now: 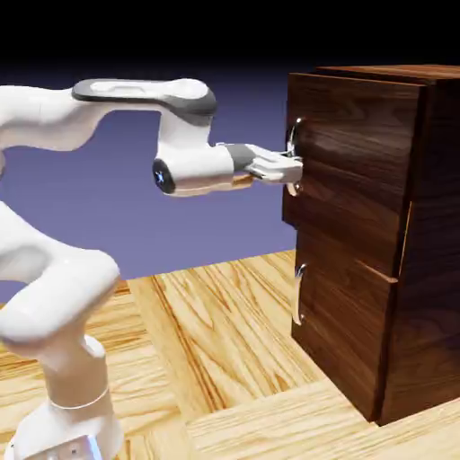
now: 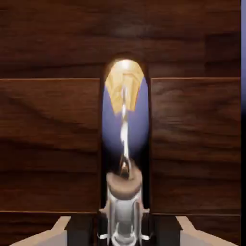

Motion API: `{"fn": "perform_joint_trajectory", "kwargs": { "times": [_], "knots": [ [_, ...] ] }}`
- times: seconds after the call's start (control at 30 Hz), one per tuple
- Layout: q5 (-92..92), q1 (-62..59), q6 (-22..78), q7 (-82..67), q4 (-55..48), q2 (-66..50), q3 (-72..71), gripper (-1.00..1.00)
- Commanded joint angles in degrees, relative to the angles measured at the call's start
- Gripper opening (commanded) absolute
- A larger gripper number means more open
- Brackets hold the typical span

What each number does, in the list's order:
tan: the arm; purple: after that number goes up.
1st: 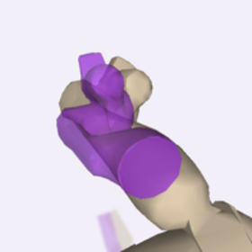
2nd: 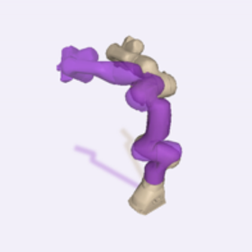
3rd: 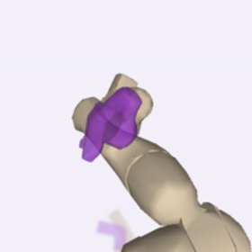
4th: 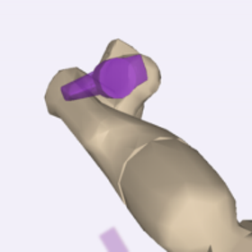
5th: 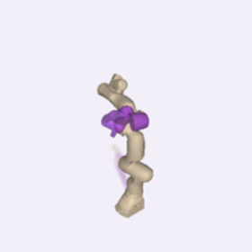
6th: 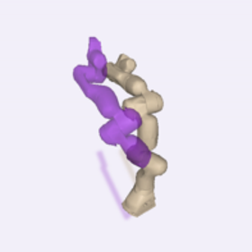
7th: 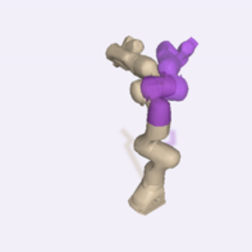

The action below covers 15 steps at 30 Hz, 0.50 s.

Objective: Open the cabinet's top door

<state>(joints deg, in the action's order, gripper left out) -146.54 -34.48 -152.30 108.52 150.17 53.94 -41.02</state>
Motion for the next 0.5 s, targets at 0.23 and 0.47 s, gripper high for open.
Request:
{"fn": "perform_joint_trajectory", "kwargs": {
  "times": [0.23, 0.47],
  "knots": [
    [19.3, 10.2, 11.9, 6.3, 10.5, 5.6, 16.5, -1.0],
    [36.7, 12.2, 23.8, 10.4, 15.6, 9.6, 30.5, -1.0]
  ]
}}
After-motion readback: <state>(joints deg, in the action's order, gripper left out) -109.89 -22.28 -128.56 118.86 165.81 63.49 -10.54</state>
